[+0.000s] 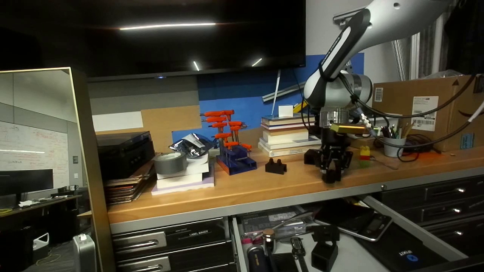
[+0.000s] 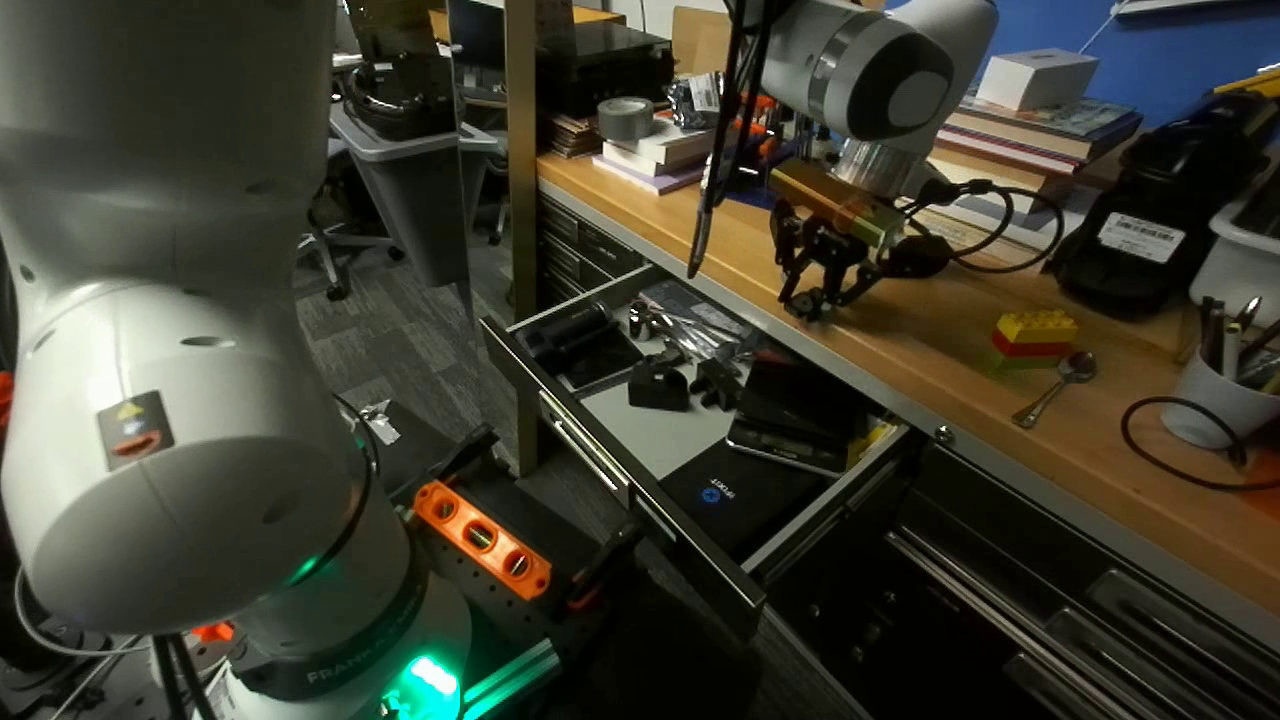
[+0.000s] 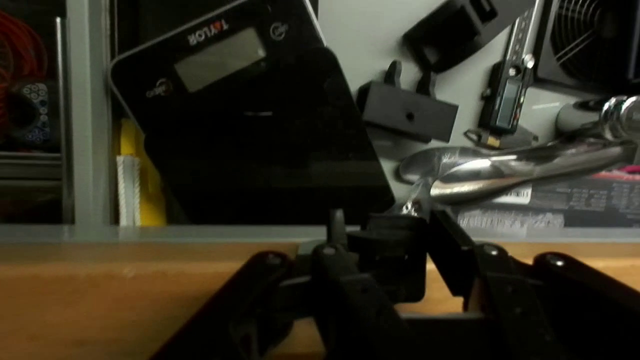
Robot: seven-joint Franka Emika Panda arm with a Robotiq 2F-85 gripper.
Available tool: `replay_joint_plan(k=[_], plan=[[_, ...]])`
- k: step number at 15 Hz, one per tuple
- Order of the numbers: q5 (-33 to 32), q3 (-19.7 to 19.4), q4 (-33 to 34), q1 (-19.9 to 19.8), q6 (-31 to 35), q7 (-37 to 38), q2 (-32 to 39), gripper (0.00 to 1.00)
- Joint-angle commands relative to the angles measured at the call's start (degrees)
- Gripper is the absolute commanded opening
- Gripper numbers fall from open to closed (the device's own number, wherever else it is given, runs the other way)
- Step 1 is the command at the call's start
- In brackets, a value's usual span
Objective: Put the black objects on the tabletop in the open drawer and then close the drawer
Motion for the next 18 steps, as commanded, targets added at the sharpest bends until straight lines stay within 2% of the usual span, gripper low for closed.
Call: replay_joint_plan(k=[1, 6, 10, 14, 18], plan=[[2.1, 0.16, -9.01, 1.58, -0.48, -1.78, -5.53, 0.26], [3.29, -0.01, -13.59, 2.86, -1.29, -2.24, -6.23, 0.26], [3.25, -0.27, -14.23, 3.19, -1.03, -1.64, -5.49, 0.26], [2.8, -0.13, -12.63, 3.69, 0.12, -1.06, -5.72, 0.26], [2.05, -0.34, -8.69, 5.1, 4.28, 2.16, -7.24, 0.26]])
